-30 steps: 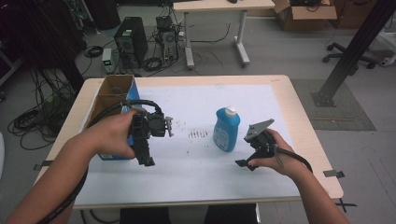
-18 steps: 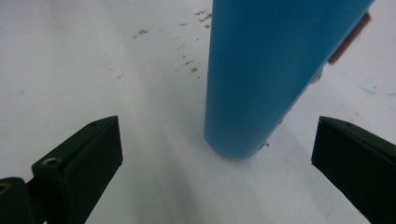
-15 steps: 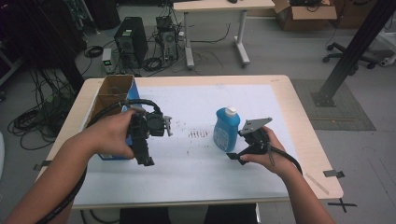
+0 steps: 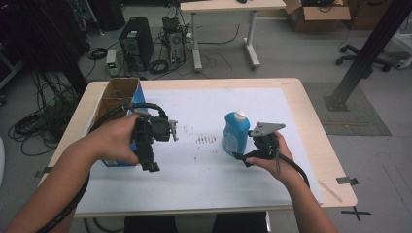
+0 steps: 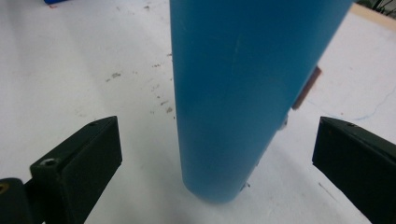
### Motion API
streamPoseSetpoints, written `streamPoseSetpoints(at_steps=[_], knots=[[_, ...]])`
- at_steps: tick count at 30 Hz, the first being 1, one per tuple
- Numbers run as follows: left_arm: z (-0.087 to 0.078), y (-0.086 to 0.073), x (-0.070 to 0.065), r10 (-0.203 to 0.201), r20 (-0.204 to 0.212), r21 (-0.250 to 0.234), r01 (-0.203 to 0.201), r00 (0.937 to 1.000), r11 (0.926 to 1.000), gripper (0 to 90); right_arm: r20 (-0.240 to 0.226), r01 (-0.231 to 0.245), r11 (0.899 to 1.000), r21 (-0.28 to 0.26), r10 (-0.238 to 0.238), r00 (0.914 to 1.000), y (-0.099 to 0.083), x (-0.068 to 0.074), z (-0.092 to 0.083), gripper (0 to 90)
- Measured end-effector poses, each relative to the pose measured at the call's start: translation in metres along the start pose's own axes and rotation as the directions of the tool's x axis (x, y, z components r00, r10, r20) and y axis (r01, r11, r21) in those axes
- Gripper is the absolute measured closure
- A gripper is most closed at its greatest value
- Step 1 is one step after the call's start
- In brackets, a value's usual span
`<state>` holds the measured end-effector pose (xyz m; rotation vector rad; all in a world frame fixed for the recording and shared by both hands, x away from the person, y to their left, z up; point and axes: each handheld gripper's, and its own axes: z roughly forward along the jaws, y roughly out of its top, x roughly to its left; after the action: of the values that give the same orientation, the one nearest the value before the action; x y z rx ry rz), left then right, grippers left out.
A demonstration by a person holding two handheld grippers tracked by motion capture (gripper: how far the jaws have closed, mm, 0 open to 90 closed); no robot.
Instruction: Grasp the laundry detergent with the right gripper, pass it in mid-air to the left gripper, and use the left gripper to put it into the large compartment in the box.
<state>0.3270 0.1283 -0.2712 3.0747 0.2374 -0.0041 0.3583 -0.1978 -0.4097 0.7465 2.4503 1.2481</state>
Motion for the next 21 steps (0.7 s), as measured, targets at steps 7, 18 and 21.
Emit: streamPoseSetpoints(at_steps=[7,18,21], knots=[[0.000,0.001,-0.001,0.007,0.001,0.002,-0.007,1.0000,1.0000,0.4,0.045,-0.023,0.999,-0.033,0.024,0.9987,-0.002,0.001,0.005,0.7],[0.001,-0.001,0.000,0.002,-0.002,-0.005,-0.002,1.0000,1.0000,0.2,0.091,-0.027,0.996,-0.086,0.035,0.9952,-0.005,0.008,0.017,0.5],[0.002,0.000,-0.001,0.005,-0.002,-0.004,-0.005,1.0000,1.0000,0.2,0.102,-0.028,0.994,-0.105,0.039,0.9940,-0.005,0.009,0.020,0.4]])
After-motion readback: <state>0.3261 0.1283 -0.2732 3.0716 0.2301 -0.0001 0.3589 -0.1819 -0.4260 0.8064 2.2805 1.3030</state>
